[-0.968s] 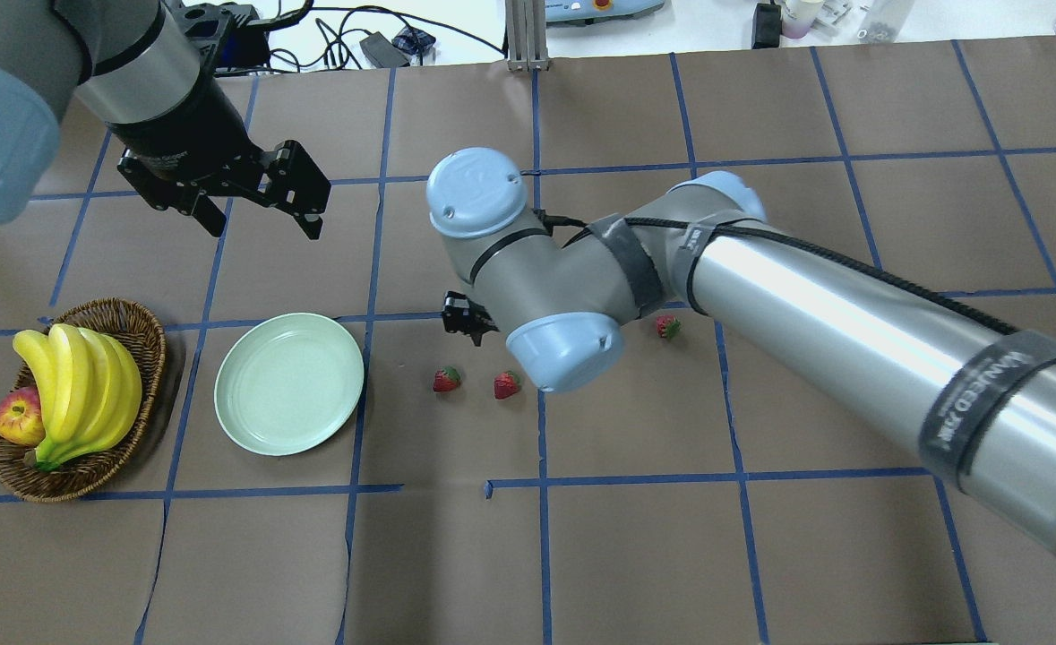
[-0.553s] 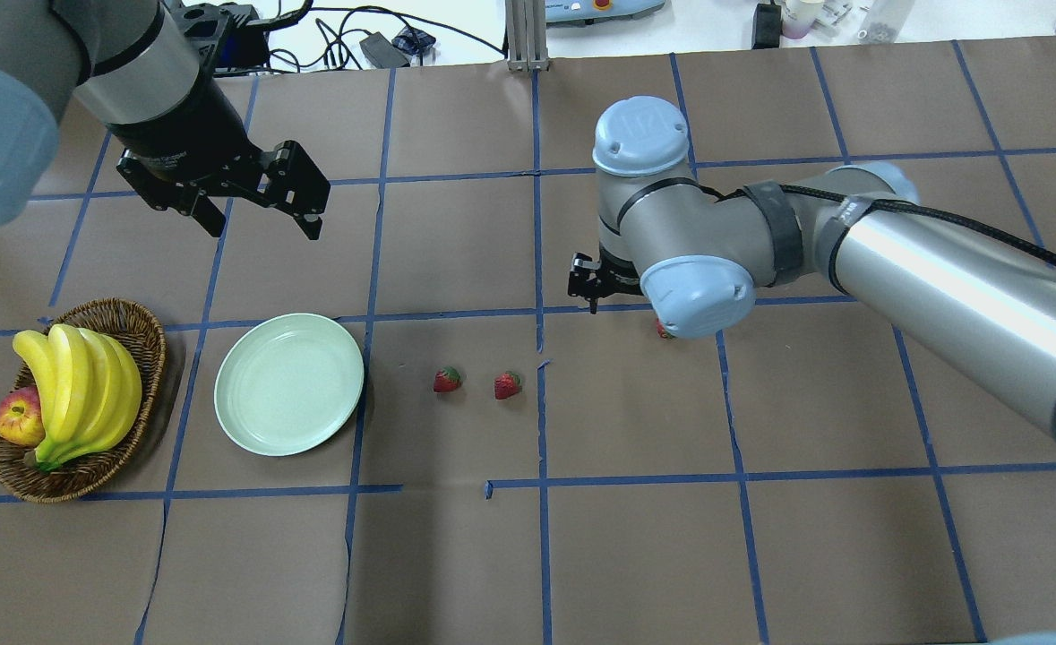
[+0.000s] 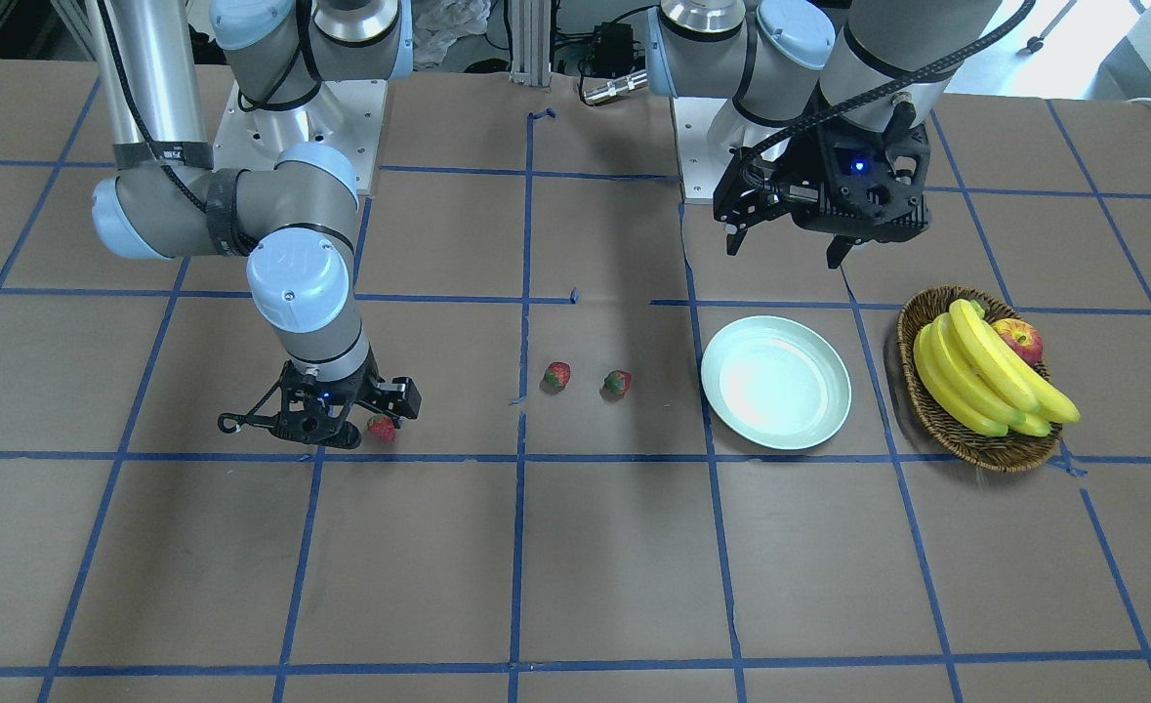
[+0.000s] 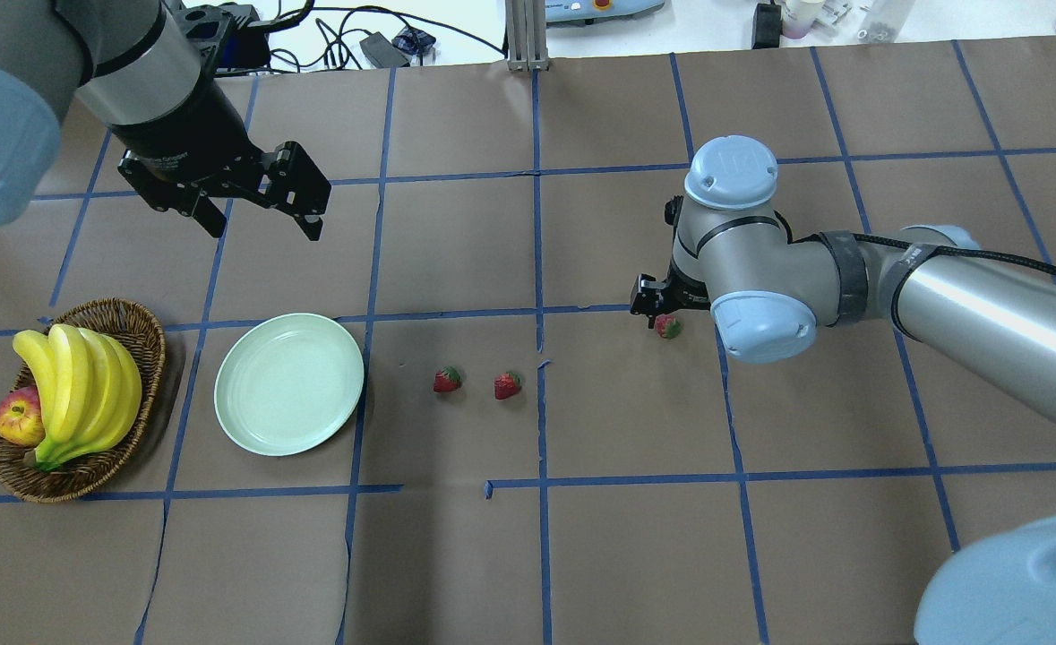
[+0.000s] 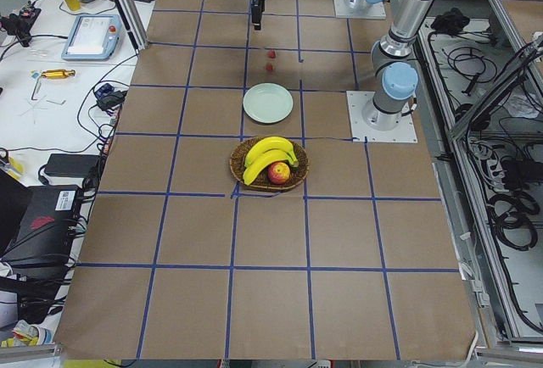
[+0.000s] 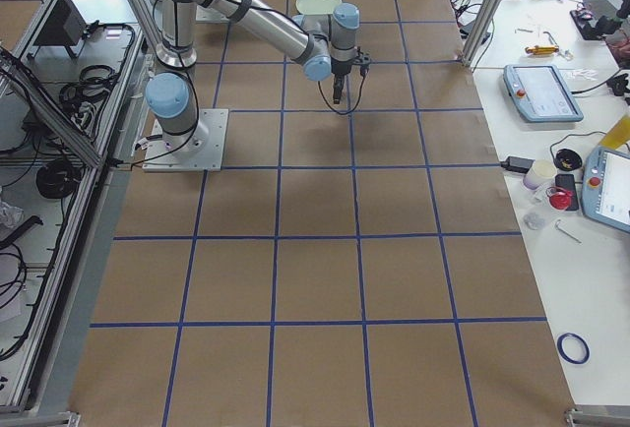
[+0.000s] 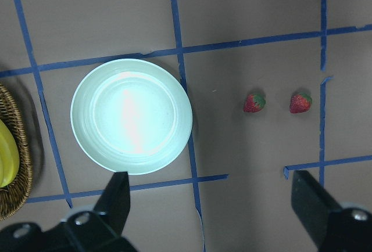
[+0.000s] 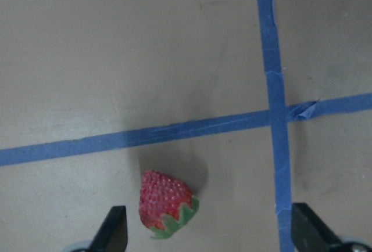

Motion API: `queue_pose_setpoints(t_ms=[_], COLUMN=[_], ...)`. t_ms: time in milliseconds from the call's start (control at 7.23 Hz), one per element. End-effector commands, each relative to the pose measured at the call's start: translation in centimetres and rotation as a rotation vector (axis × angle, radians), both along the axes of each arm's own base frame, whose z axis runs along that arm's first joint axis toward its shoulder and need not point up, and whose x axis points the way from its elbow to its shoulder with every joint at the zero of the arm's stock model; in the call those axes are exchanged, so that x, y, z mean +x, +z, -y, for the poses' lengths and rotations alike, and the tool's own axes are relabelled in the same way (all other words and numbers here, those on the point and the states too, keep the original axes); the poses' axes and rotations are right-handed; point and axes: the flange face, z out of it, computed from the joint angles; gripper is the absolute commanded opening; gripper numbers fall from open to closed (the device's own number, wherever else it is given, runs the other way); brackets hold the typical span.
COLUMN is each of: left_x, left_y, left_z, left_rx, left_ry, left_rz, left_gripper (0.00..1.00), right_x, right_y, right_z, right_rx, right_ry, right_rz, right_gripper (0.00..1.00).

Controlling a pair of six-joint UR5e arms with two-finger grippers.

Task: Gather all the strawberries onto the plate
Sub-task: 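Move the right gripper to the third strawberry and grasp it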

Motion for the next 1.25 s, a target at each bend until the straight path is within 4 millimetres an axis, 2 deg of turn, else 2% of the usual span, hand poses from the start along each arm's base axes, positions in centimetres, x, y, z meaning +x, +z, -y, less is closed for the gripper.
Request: queue_pose_setpoints(t_ms=[0, 138, 277, 415, 553, 692, 830, 968, 1107], left_x=[0.0, 0.0, 0.0, 0.0, 0.0, 0.0, 0.0, 0.0, 0.0], left_y=[0.0, 0.0, 0.0, 0.0, 0.0, 0.0, 0.0, 0.0, 0.0], left_z=[0.0, 0.0, 0.0, 0.0, 0.0, 0.0, 0.0, 0.0, 0.0], left_rx=[0.001, 0.001, 0.000, 0.000, -0.001, -0.001, 0.000, -0.001, -0.001], left_ry=[0.000, 0.000, 0.003, 0.003, 0.000, 0.000, 0.003, 0.000, 0.000], left_rz=[0.000, 0.000, 0.000, -0.001, -0.002, -0.002, -0.002, -0.002, -0.002], left_gripper=[1.00, 1.00, 1.00, 1.00, 1.00, 1.00, 1.00, 1.00, 1.00], right_x=[0.2, 0.3, 0.4, 0.4, 0.4, 0.6, 1.9, 4.7, 7.6], right_y=[-0.5, -0.7, -1.3, -1.3, -1.1, -0.5, 0.5, 1.2, 3.1], right_z=[0.1, 0.2, 0.4, 0.5, 0.5, 0.7, 1.3, 1.2, 1.5], right_rx=[0.005, -0.005, -0.008, -0.017, -0.022, -0.039, -0.064, -0.082, -0.117], right_ry=[0.004, 0.004, 0.004, 0.001, -0.009, -0.036, -0.048, -0.090, -0.113], right_rz=[0.039, 0.049, 0.050, 0.049, 0.048, 0.049, 0.055, 0.062, 0.079], right_gripper=[0.86, 0.84, 0.75, 0.32, 0.00, 0.00, 0.00, 0.00, 0.00])
